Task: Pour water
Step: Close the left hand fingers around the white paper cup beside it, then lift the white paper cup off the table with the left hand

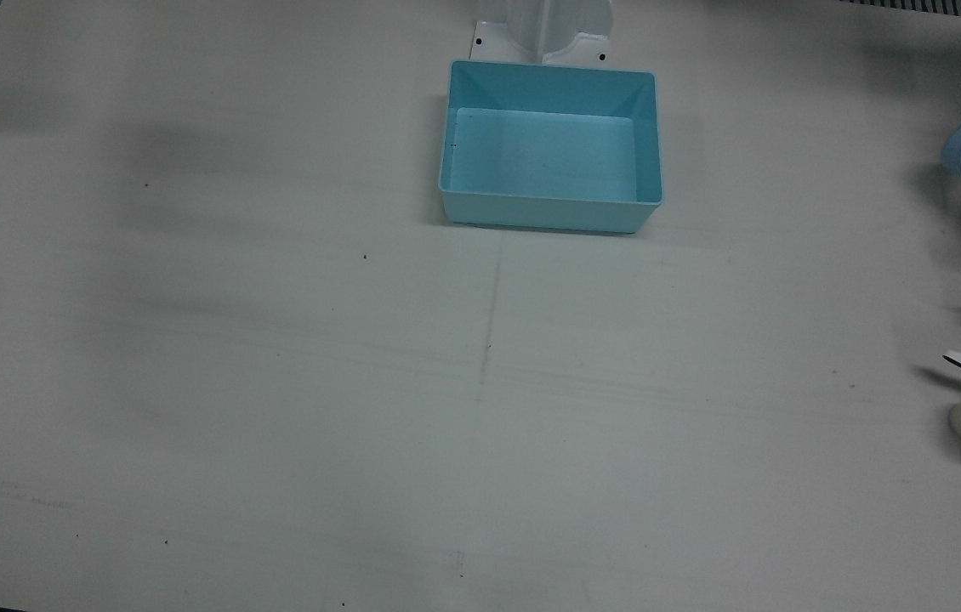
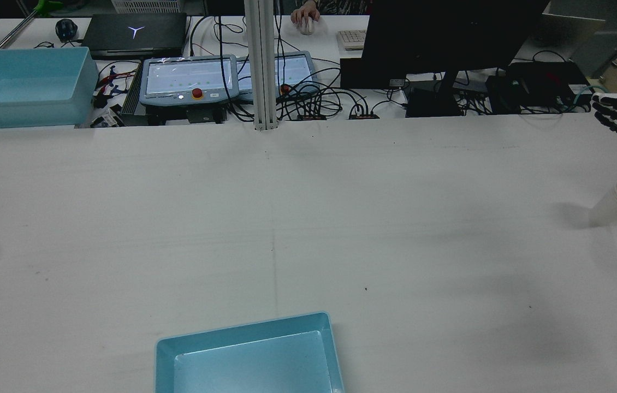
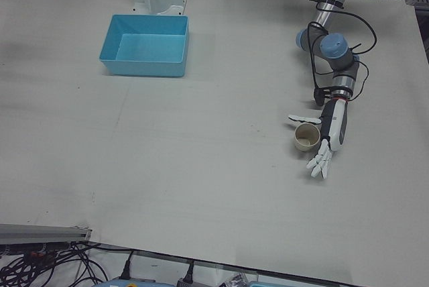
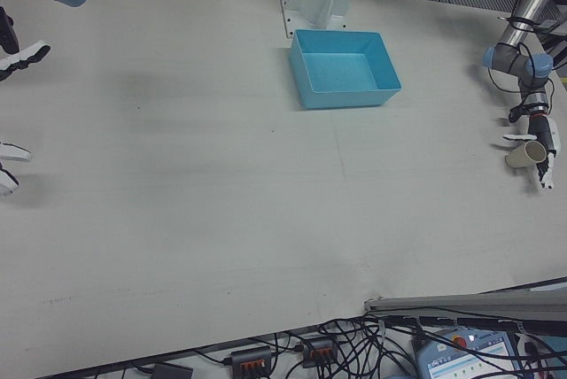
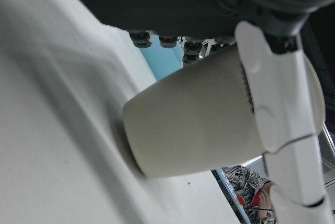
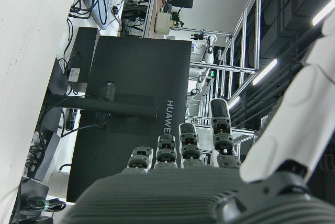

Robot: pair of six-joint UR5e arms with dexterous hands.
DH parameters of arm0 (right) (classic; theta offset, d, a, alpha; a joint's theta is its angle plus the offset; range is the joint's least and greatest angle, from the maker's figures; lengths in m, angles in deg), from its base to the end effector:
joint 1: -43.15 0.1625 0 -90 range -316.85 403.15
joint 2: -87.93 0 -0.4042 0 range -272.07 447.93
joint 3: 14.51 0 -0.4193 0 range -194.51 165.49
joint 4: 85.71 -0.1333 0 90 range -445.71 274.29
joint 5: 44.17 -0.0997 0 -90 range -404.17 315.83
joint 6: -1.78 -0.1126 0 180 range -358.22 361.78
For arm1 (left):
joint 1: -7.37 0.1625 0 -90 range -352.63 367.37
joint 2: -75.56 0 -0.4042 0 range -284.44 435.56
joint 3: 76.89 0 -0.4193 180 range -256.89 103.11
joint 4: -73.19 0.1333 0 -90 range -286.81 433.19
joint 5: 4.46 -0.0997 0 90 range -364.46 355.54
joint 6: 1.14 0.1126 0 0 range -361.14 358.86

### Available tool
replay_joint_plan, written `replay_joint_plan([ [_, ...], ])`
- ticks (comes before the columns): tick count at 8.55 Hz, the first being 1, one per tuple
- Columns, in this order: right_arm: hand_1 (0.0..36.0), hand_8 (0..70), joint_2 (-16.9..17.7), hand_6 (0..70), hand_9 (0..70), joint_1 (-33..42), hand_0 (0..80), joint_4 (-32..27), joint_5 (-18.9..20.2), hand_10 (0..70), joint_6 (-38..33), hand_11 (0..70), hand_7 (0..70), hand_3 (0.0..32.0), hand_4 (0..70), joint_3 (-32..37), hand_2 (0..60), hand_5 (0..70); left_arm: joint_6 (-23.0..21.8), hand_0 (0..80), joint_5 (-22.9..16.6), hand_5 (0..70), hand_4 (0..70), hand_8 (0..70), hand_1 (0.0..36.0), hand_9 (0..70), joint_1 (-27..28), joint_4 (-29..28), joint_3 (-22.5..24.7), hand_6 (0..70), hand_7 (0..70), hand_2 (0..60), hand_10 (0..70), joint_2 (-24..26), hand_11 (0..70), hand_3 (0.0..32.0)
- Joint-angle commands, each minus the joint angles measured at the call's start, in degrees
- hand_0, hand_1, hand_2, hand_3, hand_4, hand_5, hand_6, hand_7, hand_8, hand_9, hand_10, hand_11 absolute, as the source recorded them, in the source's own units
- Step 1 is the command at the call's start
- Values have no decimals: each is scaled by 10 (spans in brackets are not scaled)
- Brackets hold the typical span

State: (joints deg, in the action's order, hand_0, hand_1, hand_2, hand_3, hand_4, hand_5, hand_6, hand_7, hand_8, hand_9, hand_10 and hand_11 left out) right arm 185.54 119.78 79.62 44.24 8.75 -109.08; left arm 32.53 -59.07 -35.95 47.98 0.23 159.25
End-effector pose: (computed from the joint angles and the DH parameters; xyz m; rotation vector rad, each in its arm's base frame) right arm 0.0181 -0.5136 0.6603 -0.1020 -2.2877 1.8428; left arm 0.1936 -0.4554 0.7916 0.3336 1.9900 -1.7330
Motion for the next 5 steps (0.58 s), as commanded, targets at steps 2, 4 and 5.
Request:
replay_joint_plan([
  [2, 51, 89, 1, 94, 103, 0, 475, 0, 0, 45, 0, 70, 169, 0, 246, 0, 0, 213, -23, 580, 11, 141, 127, 21, 109, 24, -4, 3, -3, 53, 125, 0, 20, -4, 48, 0],
  [4, 52, 89, 0, 96, 103, 0, 477, 0, 0, 44, 1, 68, 171, 0, 250, 0, 0, 215, -40, 578, 21, 140, 123, 21, 108, 24, -3, 7, -7, 53, 124, 0, 21, -5, 48, 0],
  [5, 52, 89, 0, 97, 102, 0, 476, 0, 1, 42, 1, 66, 171, 0, 252, 0, 0, 216, -40, 579, 21, 140, 125, 21, 109, 24, -2, 8, -8, 54, 124, 0, 22, -5, 50, 0],
])
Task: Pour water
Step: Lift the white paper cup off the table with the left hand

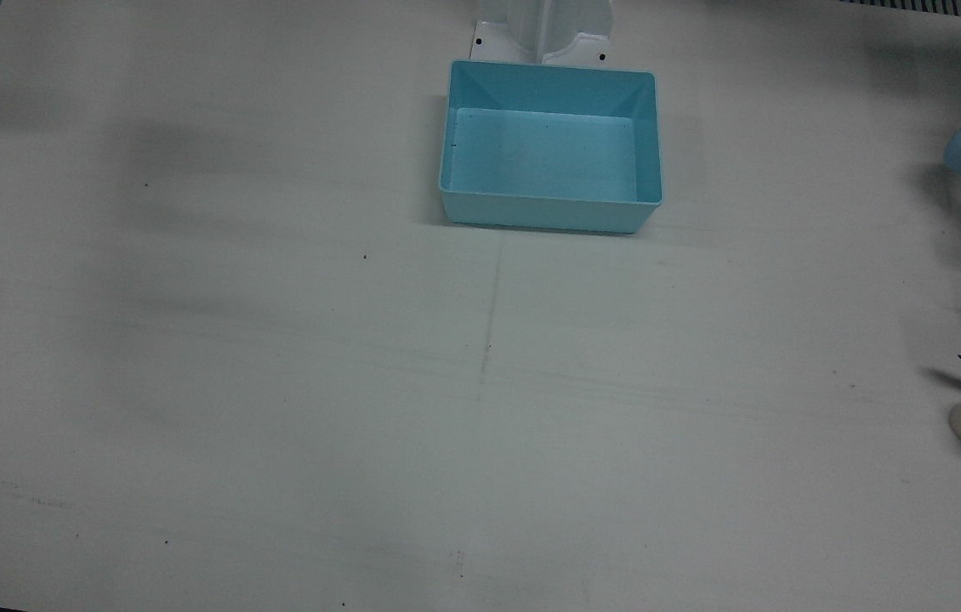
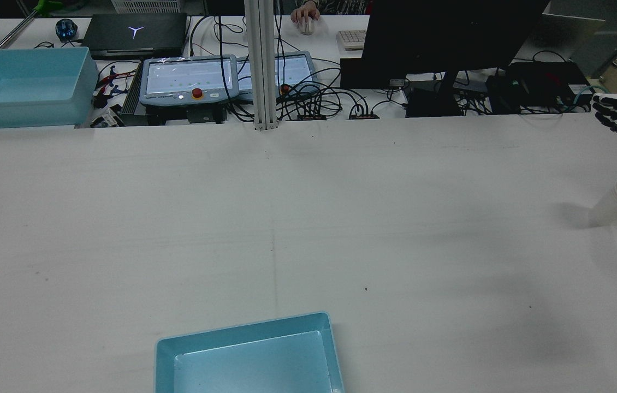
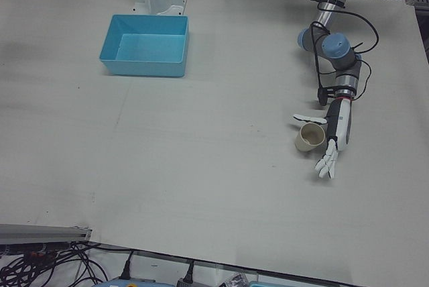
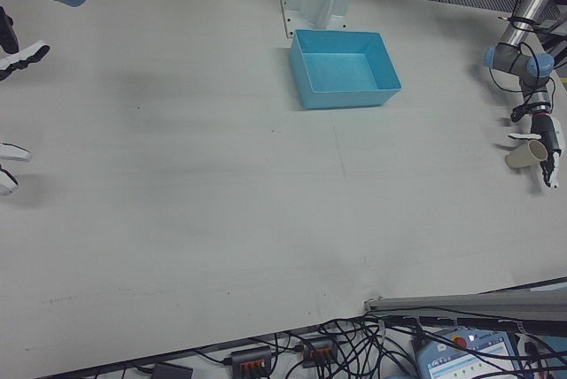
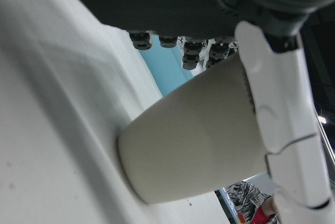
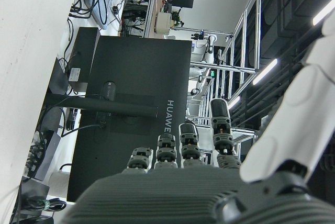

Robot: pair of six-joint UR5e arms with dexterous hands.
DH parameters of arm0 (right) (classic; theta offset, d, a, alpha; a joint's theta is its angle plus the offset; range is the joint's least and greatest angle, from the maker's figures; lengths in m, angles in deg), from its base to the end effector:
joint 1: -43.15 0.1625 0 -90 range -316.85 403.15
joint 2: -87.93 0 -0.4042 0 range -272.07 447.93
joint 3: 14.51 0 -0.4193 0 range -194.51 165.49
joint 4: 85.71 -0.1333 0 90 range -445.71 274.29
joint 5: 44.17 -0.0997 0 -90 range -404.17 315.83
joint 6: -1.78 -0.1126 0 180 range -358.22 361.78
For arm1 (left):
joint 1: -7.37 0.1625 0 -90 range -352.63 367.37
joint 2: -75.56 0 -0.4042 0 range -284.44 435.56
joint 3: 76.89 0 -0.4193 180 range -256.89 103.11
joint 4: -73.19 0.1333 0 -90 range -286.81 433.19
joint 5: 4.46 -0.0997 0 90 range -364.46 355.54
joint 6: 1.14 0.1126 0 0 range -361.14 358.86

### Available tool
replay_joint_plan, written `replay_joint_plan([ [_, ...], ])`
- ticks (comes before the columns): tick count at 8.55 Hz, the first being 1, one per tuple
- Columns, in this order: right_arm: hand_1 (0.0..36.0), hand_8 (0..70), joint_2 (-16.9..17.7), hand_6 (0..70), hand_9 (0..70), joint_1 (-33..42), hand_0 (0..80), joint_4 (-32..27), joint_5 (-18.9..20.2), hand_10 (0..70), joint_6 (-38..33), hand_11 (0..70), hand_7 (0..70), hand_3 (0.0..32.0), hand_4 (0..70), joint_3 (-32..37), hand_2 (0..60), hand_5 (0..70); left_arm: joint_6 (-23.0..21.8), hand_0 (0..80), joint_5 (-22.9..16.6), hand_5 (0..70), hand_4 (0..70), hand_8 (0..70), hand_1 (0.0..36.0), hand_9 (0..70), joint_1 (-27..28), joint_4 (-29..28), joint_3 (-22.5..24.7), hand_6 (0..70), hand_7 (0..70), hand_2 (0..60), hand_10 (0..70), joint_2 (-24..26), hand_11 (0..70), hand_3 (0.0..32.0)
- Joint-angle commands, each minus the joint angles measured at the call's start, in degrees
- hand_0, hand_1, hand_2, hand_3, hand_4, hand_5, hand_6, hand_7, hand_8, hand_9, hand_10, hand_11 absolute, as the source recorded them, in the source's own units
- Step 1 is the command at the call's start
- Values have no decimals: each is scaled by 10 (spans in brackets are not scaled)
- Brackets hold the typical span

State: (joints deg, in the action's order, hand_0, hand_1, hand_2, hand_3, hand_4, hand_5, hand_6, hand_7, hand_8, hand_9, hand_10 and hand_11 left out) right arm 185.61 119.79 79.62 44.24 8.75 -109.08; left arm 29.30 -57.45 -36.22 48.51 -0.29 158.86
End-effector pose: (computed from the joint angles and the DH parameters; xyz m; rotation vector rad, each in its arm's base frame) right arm 0.0184 -0.5130 0.6609 -0.1017 -2.2865 1.8441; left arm 0.1831 -0.4519 0.8002 0.3224 1.9943 -1.7974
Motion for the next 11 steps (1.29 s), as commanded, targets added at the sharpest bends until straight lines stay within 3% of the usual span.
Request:
replay_joint_plan([
  [1, 52, 89, 0, 99, 102, 0, 476, 0, 1, 42, 1, 65, 172, 0, 256, 0, 0, 217, -6, 580, 4, 142, 127, 22, 110, 25, 2, 7, -4, 57, 126, 0, 23, 0, 52, 0],
  [11, 50, 87, 1, 91, 100, 1, 473, 0, 0, 43, -2, 67, 165, 0, 243, 8, 0, 212, -6, 582, 4, 152, 143, 26, 124, 29, 2, 31, -6, 67, 134, 0, 28, 19, 59, 0],
])
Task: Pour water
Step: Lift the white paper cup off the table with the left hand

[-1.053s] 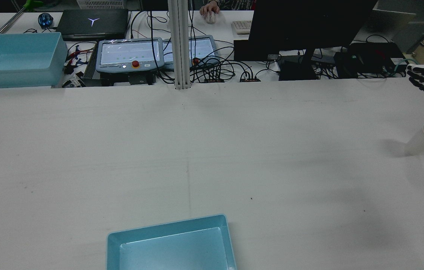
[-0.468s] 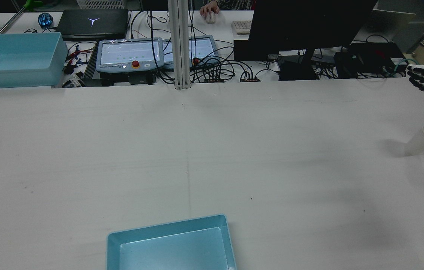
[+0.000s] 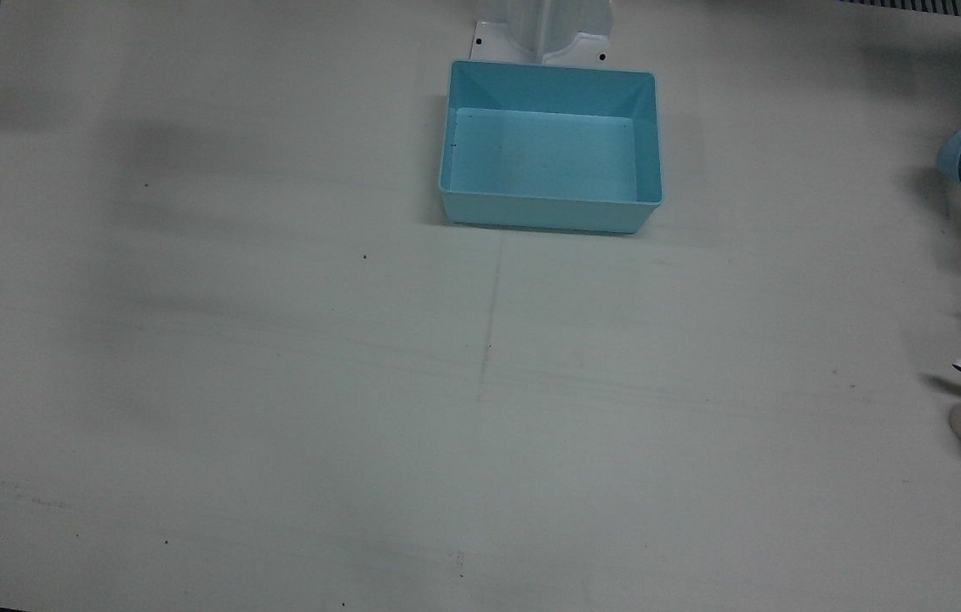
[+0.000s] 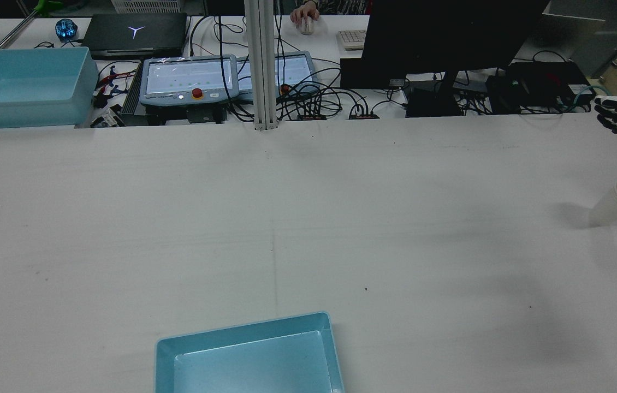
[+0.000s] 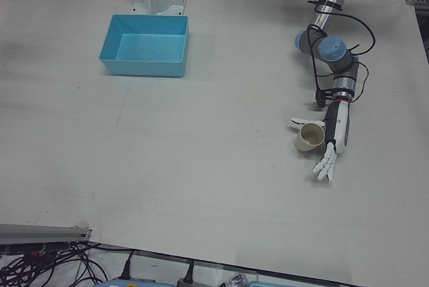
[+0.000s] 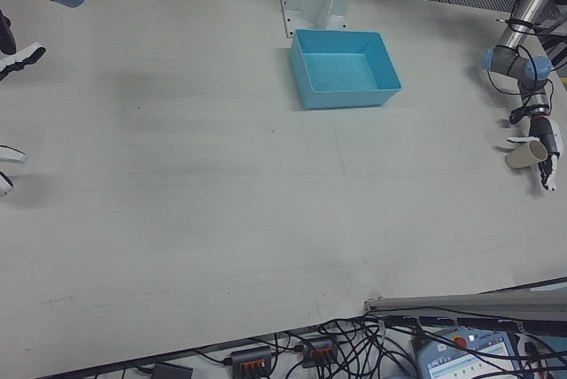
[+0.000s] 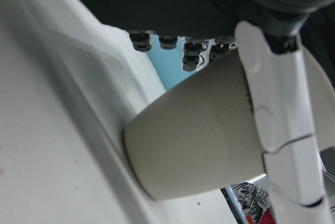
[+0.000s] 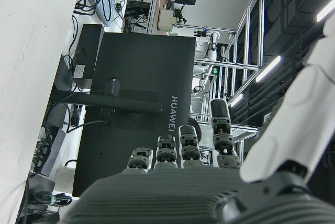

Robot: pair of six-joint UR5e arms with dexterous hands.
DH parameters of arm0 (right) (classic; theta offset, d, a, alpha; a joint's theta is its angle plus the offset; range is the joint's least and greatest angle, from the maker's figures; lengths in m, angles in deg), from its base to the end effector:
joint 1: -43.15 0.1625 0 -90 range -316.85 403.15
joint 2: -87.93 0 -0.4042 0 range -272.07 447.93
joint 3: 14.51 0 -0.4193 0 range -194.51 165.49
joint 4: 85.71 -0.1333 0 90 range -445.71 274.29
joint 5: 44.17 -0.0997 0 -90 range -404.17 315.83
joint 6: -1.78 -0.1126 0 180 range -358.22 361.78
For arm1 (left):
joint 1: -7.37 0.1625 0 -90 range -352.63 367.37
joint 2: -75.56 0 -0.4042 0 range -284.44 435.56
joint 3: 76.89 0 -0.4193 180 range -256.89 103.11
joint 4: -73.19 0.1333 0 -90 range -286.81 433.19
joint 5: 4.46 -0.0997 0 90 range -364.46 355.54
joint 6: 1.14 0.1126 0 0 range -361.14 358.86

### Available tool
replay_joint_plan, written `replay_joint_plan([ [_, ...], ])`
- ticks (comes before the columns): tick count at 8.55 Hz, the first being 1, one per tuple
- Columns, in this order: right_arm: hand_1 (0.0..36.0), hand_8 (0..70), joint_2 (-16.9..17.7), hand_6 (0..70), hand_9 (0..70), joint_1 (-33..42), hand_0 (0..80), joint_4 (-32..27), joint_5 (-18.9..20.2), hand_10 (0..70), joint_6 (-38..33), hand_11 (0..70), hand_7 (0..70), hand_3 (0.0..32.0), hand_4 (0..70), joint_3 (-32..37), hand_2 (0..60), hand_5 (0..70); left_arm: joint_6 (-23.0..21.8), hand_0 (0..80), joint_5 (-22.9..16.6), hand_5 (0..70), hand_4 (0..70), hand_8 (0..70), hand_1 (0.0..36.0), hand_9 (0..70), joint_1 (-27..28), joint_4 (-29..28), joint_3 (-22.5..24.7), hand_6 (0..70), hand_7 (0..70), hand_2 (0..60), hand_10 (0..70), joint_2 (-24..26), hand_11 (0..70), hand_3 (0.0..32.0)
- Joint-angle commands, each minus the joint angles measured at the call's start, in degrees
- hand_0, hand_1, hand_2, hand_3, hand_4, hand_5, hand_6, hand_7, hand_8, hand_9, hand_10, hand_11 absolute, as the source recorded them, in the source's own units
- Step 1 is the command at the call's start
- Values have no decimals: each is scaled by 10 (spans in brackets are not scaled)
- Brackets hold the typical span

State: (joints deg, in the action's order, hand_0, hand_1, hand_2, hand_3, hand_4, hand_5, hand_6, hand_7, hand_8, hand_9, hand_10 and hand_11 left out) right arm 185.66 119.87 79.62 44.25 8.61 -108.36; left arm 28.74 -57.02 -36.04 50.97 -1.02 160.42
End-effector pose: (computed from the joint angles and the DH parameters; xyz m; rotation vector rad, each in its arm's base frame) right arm 0.0195 -0.5113 0.6683 -0.1021 -2.2741 1.8599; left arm 0.1912 -0.4586 0.7984 0.3287 1.9670 -1.8144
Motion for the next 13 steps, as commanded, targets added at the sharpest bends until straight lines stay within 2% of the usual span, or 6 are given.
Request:
replay_joint_plan([
  [1, 50, 87, 0, 90, 101, 0, 473, 0, 0, 43, -1, 67, 164, 0, 242, 0, 0, 212, 0, 584, 0, 155, 143, 27, 140, 30, 0, 10, 2, 68, 133, 0, 28, 3, 59, 0],
  [4, 53, 85, 0, 87, 99, 1, 477, 0, -1, 41, -1, 65, 162, 0, 242, -1, 0, 211, 0, 627, 0, 184, 136, 30, 220, 32, 0, 14, 2, 69, 129, 0, 34, 2, 75, 0],
  [6, 54, 85, 0, 86, 99, 1, 477, -1, -1, 41, -2, 65, 161, 0, 243, -1, 0, 212, -1, 633, -1, 267, 179, 29, 243, 26, 0, 17, 2, 69, 113, 11, 38, 2, 81, 0],
  [8, 55, 85, 0, 87, 99, 2, 478, -1, -1, 39, -2, 62, 163, 0, 242, -1, 0, 213, -1, 631, -1, 439, 330, 28, 226, 21, 0, 17, 2, 71, 102, 5, 46, 2, 87, 0],
  [11, 56, 85, 0, 86, 99, 2, 478, -1, -1, 39, -2, 61, 161, 0, 238, 0, 0, 213, -1, 637, -2, 553, 434, 30, 219, 22, 0, 22, 5, 75, 102, 2, 49, 2, 89, 0],
  [13, 57, 84, 1, 85, 98, 2, 479, -1, -1, 39, -2, 61, 159, 0, 237, 0, 0, 212, -2, 640, -2, 606, 467, 32, 217, 22, 0, 25, 6, 77, 101, 0, 50, 2, 90, 0],
])
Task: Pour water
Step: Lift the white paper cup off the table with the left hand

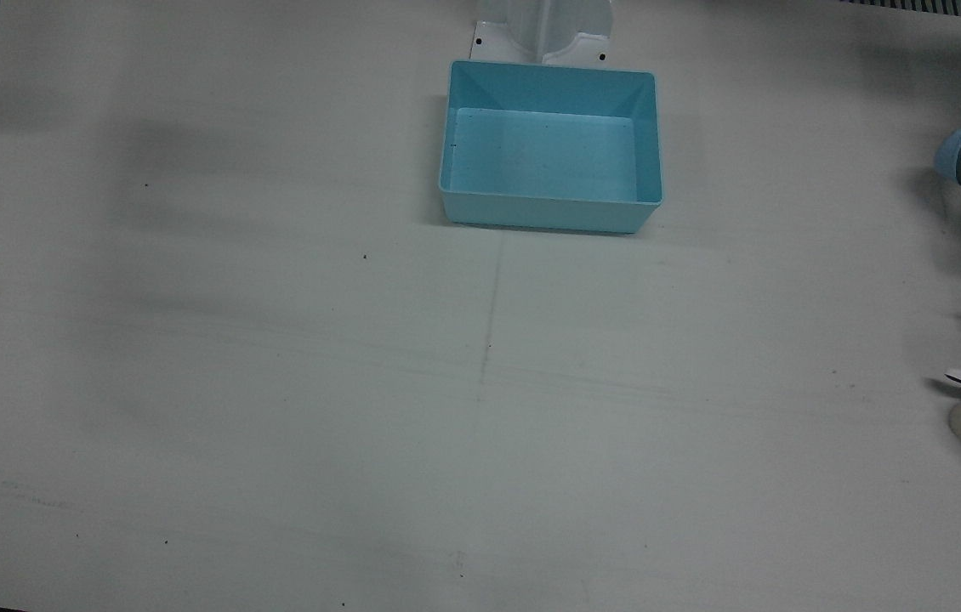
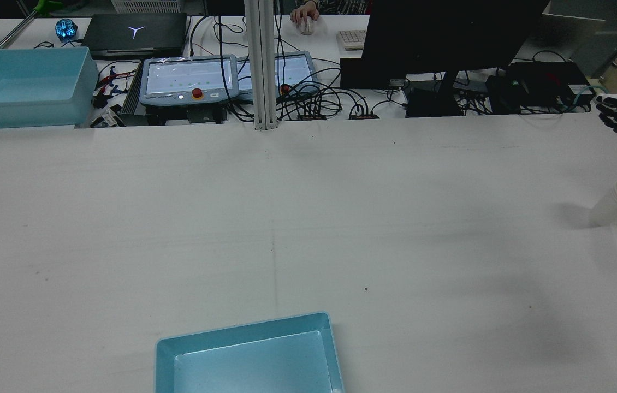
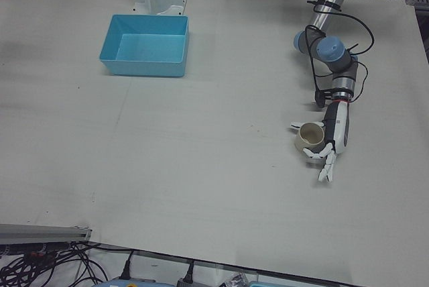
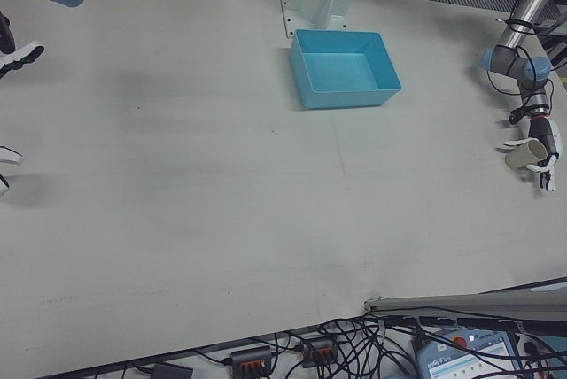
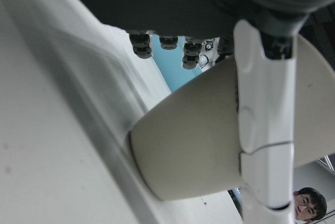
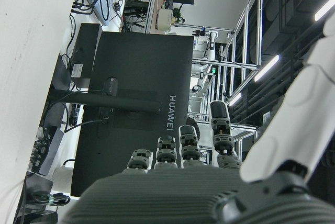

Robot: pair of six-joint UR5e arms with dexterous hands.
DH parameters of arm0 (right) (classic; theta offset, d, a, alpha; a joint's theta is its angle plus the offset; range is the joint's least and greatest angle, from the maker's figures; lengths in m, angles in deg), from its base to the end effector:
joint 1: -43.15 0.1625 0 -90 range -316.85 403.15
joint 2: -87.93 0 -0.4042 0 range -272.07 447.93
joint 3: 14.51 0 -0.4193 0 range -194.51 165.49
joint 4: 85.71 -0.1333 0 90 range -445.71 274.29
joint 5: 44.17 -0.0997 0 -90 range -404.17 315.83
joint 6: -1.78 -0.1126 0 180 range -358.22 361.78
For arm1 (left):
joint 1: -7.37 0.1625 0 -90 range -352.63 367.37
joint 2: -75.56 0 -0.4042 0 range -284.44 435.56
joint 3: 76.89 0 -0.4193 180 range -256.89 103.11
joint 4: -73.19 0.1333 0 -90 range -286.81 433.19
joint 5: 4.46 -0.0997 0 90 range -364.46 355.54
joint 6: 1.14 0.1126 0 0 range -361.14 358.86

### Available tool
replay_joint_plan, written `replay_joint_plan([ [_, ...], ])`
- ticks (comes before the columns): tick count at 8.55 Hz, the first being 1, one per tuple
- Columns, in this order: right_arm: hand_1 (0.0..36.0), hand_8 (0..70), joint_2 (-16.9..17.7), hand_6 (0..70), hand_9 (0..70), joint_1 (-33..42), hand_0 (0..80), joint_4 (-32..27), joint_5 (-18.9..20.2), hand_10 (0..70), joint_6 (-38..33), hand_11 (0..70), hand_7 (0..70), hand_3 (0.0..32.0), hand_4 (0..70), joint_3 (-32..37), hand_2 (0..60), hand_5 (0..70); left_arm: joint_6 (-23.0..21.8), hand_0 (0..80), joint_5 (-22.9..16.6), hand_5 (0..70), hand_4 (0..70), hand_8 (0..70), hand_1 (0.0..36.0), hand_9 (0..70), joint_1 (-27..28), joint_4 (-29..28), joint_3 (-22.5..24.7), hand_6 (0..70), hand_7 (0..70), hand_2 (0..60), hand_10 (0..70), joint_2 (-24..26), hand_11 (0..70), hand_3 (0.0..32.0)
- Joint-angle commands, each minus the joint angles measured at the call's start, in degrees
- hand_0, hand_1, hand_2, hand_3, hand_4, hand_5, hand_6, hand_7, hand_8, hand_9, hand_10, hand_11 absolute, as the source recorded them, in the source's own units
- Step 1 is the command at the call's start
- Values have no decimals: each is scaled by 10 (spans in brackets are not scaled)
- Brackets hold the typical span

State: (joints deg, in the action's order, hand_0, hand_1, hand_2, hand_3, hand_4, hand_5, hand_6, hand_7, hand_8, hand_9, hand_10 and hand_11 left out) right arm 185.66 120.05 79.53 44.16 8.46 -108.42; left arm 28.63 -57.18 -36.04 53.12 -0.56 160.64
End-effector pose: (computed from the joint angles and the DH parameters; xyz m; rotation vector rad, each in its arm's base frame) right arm 0.0212 -0.5115 0.6675 -0.1004 -2.2801 1.8610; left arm 0.1920 -0.4590 0.7962 0.3342 1.9379 -1.8206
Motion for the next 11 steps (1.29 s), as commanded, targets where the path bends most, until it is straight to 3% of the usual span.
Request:
replay_joint_plan([
  [1, 56, 84, 1, 85, 98, 0, 478, 0, 0, 39, 0, 61, 160, 0, 237, 0, 0, 212, -1, 642, 0, 622, 470, 31, 218, 21, 0, 6, 2, 77, 101, 0, 50, 0, 90, 0],
  [3, 56, 84, 4, 82, 97, 0, 477, 0, 0, 38, 0, 61, 159, 0, 229, 0, 0, 210, -3, 650, -1, 662, 433, 34, 235, 24, -1, 22, 18, 82, 103, 40, 49, 0, 90, 0],
  [4, 58, 84, 4, 84, 98, 0, 478, 0, 0, 39, 0, 62, 160, 0, 232, 0, 0, 212, -4, 673, -4, 663, 419, 33, 257, 23, -2, 48, 46, 84, 101, 96, 50, -1, 94, 0],
  [6, 58, 83, 5, 80, 97, 0, 477, 0, 0, 39, 0, 62, 158, 0, 227, 0, 0, 209, -28, 668, -4, 649, 405, 35, 263, 24, -1, 77, 59, 87, 99, 120, 51, -2, 95, 0],
  [7, 59, 83, 4, 80, 97, 0, 478, 0, 0, 38, 0, 60, 157, 0, 225, 0, 0, 208, -37, 650, -5, 651, 393, 34, 267, 22, -1, 81, 60, 87, 98, 160, 50, -3, 95, 0],
  [8, 59, 84, 4, 81, 97, 0, 479, 0, 0, 37, 0, 60, 159, 0, 227, 0, 0, 208, -39, 626, -5, 664, 367, 33, 300, 21, 0, 86, 66, 84, 94, 325, 47, -3, 92, 0],
  [9, 59, 83, 4, 80, 96, 0, 479, 0, -1, 37, -1, 60, 157, 0, 226, 0, 0, 208, -39, 612, -6, 676, 350, 31, 322, 18, 1, 110, 96, 82, 92, 442, 45, -6, 90, 0],
  [10, 60, 83, 4, 79, 96, 2, 479, 0, -1, 37, -2, 60, 157, 0, 223, 0, 0, 208, -41, 613, -15, 690, 343, 31, 338, 18, 0, 141, 131, 82, 92, 505, 43, -6, 87, 0],
  [11, 61, 83, 4, 78, 97, 4, 480, -1, -1, 36, -2, 59, 158, 0, 225, 0, 0, 209, -45, 616, -19, 700, 340, 32, 347, 19, 1, 164, 156, 84, 92, 532, 42, -6, 86, 0],
])
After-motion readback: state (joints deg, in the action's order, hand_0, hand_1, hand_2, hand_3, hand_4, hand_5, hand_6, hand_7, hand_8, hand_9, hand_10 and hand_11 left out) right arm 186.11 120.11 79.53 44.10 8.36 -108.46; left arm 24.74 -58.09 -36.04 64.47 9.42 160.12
